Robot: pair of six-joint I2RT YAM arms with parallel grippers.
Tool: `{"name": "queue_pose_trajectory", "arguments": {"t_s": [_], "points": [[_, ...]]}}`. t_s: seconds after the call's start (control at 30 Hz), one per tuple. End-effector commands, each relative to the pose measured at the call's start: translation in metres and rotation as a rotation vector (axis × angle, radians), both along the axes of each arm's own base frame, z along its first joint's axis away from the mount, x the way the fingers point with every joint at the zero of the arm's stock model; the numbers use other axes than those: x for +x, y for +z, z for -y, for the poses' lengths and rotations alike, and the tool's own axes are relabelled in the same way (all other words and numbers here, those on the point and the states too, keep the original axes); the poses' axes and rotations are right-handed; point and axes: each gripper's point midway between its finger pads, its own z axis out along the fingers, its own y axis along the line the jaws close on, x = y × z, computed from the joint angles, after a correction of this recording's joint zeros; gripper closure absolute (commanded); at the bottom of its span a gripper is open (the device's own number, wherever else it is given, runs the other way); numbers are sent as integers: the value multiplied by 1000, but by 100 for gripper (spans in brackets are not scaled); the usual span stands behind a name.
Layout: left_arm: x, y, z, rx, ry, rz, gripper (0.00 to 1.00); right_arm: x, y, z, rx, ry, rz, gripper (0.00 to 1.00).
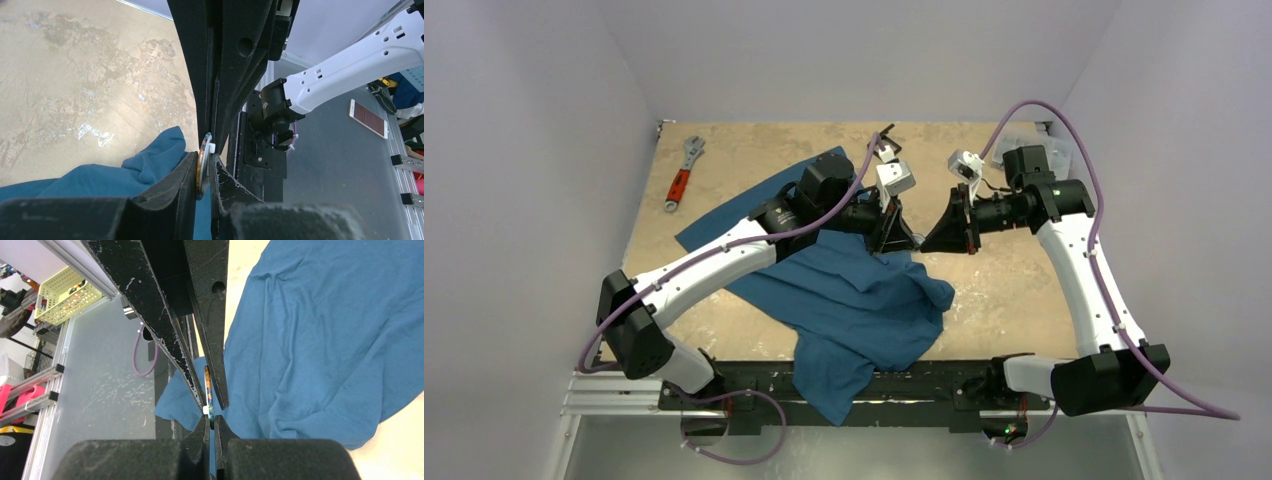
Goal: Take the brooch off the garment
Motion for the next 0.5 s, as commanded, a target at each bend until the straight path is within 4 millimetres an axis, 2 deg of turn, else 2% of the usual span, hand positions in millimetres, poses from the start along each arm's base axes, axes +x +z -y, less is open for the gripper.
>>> {"name": "queue_pose_trajectory", "arguments": {"t_s": [0.0,0.07,0.2,0.4,0.47], "points": [[-5,12,10,-41,-45,43,84,-11,23,-9,63,56,38,100],[-11,18,9,-76,-78,50,79,-11,21,-9,64,57,35,100],[-10,24,4,-97,-68,44,78,-9,16,-9,73,57,23,100],[-15,40,-12,-169,-124,97,55,-6,7,-9,74,51,-17,100],[-15,45,-17,-196,-125,114,53,-5,7,-10,85,50,-31,100]]}}
